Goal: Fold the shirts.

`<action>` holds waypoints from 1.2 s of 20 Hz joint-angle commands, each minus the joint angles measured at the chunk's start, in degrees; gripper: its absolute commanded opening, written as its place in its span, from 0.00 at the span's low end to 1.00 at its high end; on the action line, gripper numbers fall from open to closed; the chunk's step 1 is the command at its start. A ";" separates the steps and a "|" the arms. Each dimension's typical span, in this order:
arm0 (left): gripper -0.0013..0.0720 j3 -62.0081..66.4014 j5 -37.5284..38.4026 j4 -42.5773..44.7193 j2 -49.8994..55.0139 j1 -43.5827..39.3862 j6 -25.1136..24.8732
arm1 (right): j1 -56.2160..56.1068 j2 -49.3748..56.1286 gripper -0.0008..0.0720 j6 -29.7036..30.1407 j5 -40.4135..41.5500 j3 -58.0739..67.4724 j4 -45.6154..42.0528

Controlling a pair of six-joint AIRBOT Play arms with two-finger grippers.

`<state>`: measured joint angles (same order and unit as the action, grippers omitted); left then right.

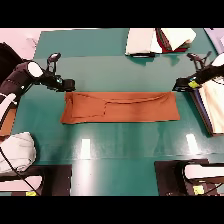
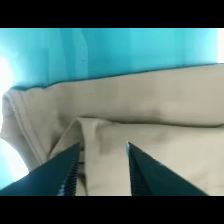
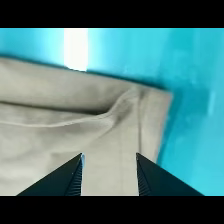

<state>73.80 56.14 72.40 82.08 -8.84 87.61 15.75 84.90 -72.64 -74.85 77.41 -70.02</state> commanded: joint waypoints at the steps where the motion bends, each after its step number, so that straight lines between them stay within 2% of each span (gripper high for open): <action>1: 0.40 2.47 3.39 -2.51 0.00 0.04 -0.02 | 7.89 0.28 0.55 5.77 -3.41 -1.84 7.67; 2: 0.08 2.45 3.54 -4.11 0.00 0.04 -0.11 | 10.56 0.31 0.55 6.62 -3.91 -4.24 9.16; 3: 0.06 2.45 2.97 -5.55 0.00 -0.26 -0.07 | 13.25 0.37 0.57 7.02 -3.74 -6.91 10.62; 4: 0.05 2.45 2.29 -7.15 0.00 -0.52 -0.04 | 15.76 0.92 0.70 7.39 -3.56 -9.64 12.20; 5: 0.05 2.45 1.70 -8.79 0.00 -1.09 -0.04 | 17.66 1.79 0.73 7.72 -3.67 -11.87 13.86; 10: 0.05 2.45 -3.87 -9.40 0.92 -8.33 0.96 | 17.66 6.08 0.70 12.28 -0.85 -20.13 21.00; 12: 0.05 2.43 -5.51 -9.42 2.27 -11.67 1.51 | 14.84 7.04 0.60 12.76 1.14 -20.57 20.98; 13: 0.05 2.45 -5.95 -9.46 3.17 -13.16 2.69 | 13.40 7.13 0.58 12.76 2.29 -20.59 20.98; 15: 0.05 2.51 -6.84 -9.73 5.29 -16.04 3.65 | 11.41 6.32 0.17 13.44 3.98 -20.59 20.96; 17: 0.05 2.64 -9.53 -10.12 7.43 -18.78 3.65 | 11.02 3.50 0.03 14.10 4.68 -20.57 20.96; 21: 0.05 8.59 -11.78 -10.73 14.19 -23.37 3.39 | 9.60 -3.54 0.04 13.57 -0.11 -14.99 21.00; 24: 0.05 14.71 -11.21 -10.75 20.26 -26.27 3.37 | 4.72 -7.54 0.04 9.14 -4.44 -7.58 21.03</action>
<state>83.92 45.30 61.80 97.47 -32.32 90.98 23.86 81.08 -60.34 -75.09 64.51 -49.56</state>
